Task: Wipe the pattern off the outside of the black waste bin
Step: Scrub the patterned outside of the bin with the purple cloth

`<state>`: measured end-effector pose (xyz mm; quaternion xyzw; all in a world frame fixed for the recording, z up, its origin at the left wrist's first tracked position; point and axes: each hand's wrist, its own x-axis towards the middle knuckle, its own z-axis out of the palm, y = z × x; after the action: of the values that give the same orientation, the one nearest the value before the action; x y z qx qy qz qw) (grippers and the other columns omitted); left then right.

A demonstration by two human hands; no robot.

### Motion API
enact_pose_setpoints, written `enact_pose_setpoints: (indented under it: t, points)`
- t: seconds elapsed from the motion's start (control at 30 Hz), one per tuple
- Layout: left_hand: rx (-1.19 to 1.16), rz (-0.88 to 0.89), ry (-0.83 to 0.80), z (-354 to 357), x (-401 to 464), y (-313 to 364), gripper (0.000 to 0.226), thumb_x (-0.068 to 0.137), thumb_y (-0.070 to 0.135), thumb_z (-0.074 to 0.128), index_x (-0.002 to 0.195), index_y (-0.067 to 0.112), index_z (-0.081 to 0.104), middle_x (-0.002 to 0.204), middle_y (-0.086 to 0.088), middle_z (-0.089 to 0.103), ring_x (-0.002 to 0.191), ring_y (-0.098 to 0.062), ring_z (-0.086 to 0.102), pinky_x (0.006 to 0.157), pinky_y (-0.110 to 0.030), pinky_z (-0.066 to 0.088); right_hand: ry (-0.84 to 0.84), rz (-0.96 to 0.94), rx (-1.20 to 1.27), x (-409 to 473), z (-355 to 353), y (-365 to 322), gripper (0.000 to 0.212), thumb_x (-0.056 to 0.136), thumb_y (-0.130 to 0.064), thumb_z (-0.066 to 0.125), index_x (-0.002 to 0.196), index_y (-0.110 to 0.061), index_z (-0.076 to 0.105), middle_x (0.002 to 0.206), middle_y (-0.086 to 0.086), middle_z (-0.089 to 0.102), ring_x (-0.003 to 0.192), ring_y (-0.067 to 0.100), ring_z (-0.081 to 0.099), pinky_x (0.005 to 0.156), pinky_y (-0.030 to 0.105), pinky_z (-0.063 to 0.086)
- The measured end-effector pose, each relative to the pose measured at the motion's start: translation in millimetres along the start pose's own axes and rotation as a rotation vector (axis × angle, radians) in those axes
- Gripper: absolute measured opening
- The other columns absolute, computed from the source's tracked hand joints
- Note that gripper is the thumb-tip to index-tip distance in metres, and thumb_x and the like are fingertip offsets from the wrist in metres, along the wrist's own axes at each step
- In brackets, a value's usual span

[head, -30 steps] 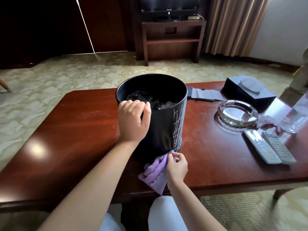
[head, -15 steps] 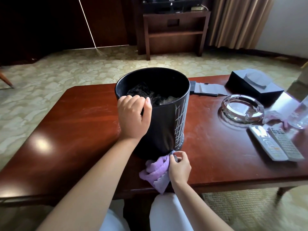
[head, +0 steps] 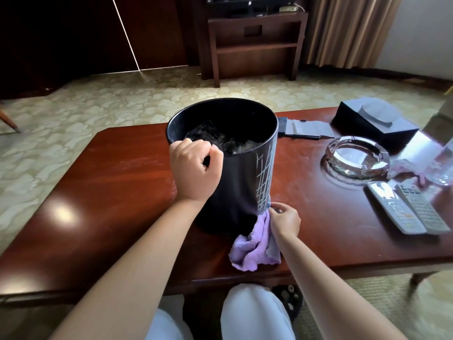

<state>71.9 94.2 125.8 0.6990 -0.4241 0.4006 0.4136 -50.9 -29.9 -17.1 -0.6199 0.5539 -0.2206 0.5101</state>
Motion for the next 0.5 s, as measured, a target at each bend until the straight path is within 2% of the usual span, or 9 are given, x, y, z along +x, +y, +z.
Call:
enact_pose_setpoints:
  t: [0.27, 0.5]
  points:
    - [-0.014, -0.004, -0.005, 0.0, -0.4, -1.1, 0.036, 0.083, 0.015, 0.045, 0.053, 0.018, 0.024, 0.049, 0.005, 0.021, 0.049, -0.016, 0.024, 0.060, -0.031, 0.025, -0.077, -0.149, -0.197, 18.3, -6.7, -9.9, 0.018, 0.086, -0.019, 0.061, 0.100, -0.021, 0.074, 0.107, 0.003, 0.071, 0.101, 0.022, 0.063, 0.085, 0.026, 0.045]
    - [-0.013, 0.005, 0.012, 1.2, -0.8, -1.3, 0.037, 0.083, 0.015, 0.045, 0.054, 0.019, 0.023, 0.050, 0.005, 0.020, 0.050, -0.016, 0.023, 0.060, -0.030, 0.023, -0.039, -0.218, -0.155, -26.5, 0.5, 15.1, 0.019, 0.087, -0.018, 0.060, 0.100, -0.019, 0.073, 0.101, 0.007, 0.072, 0.096, 0.025, 0.064, 0.078, 0.027, 0.044]
